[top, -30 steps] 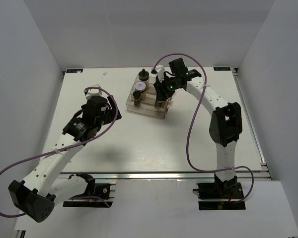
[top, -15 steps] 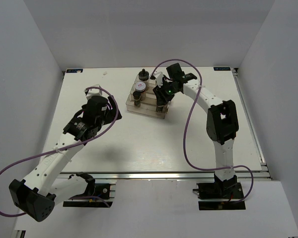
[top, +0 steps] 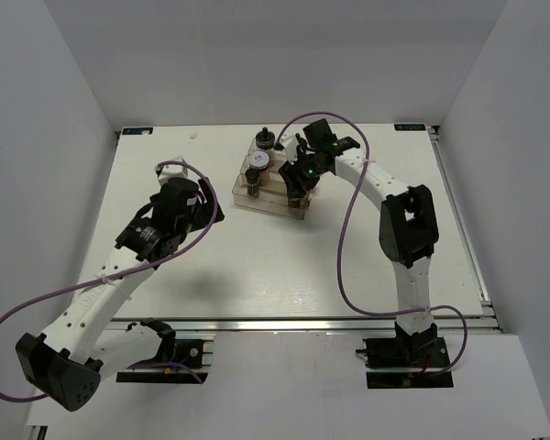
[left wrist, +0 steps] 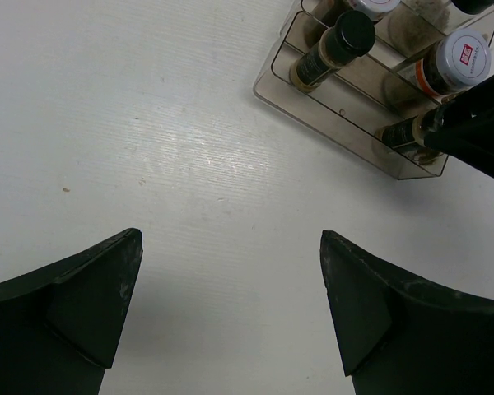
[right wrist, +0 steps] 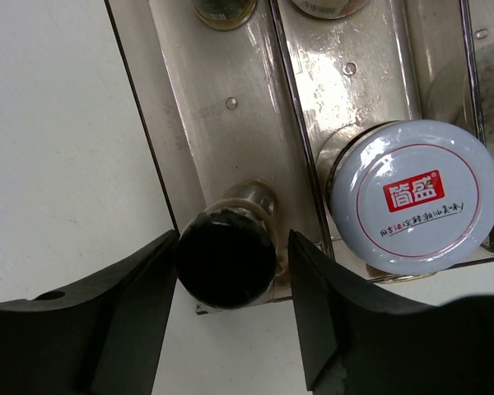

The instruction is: Organize the condiment bottles

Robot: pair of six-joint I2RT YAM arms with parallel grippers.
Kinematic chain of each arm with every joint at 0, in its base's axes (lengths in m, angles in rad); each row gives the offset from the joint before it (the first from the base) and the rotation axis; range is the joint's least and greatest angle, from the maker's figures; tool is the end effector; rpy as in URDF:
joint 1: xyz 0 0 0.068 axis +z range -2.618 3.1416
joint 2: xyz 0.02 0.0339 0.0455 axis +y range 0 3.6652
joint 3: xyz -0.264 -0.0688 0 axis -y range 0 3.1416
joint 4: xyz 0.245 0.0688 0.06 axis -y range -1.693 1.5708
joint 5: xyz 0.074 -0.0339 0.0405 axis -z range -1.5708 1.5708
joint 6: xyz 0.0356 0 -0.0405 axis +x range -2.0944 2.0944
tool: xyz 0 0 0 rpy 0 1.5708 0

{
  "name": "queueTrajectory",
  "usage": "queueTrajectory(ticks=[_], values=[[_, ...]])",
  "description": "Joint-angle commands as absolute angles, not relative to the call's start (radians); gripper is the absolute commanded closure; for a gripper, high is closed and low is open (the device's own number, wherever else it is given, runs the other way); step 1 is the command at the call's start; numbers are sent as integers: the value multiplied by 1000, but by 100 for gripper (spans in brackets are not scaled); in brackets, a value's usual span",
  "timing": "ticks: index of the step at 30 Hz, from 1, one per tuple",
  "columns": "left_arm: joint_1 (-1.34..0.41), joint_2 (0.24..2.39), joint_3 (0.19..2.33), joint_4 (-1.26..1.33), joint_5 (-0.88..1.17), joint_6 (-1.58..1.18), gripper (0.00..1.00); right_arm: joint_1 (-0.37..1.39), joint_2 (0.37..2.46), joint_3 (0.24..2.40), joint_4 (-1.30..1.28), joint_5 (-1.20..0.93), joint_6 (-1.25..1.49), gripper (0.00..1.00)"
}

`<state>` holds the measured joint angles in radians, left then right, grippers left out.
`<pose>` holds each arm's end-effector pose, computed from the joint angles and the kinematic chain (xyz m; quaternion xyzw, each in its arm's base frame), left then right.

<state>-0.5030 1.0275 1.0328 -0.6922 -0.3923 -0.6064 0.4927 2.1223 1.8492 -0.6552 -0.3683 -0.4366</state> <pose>0.1913 -0.0897 0.3330 -0.1291 0.8811 -0.0712 0.4494 0.4122 0.2358 0.2442 -0.4697 0.8080 0.1824 0.3054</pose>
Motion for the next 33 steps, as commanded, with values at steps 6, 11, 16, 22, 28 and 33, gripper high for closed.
queueTrajectory(ticks=[6, 11, 16, 22, 28, 33], values=[[-497, 999, 1048, -703, -397, -612, 2, 500, 2115, 1847, -655, -365, -443, 28], [-497, 999, 1054, -699, -396, -612, 2, 500, 2088, 1873, -679, -379, -439, 24], [-497, 997, 1063, -701, -402, -606, 2, 499, 2020, 1881, -699, -397, -428, 22], [-497, 1000, 1077, -693, -400, -589, 2, 489, 1916, 1836, -710, -411, -420, 18], [-499, 996, 1081, -629, -331, -558, 2, 431, 1798, 1804, -693, -468, -328, 11], [-497, 1003, 1085, -551, -232, -509, 2, 422, 1700, 1750, -680, -382, -239, 11]])
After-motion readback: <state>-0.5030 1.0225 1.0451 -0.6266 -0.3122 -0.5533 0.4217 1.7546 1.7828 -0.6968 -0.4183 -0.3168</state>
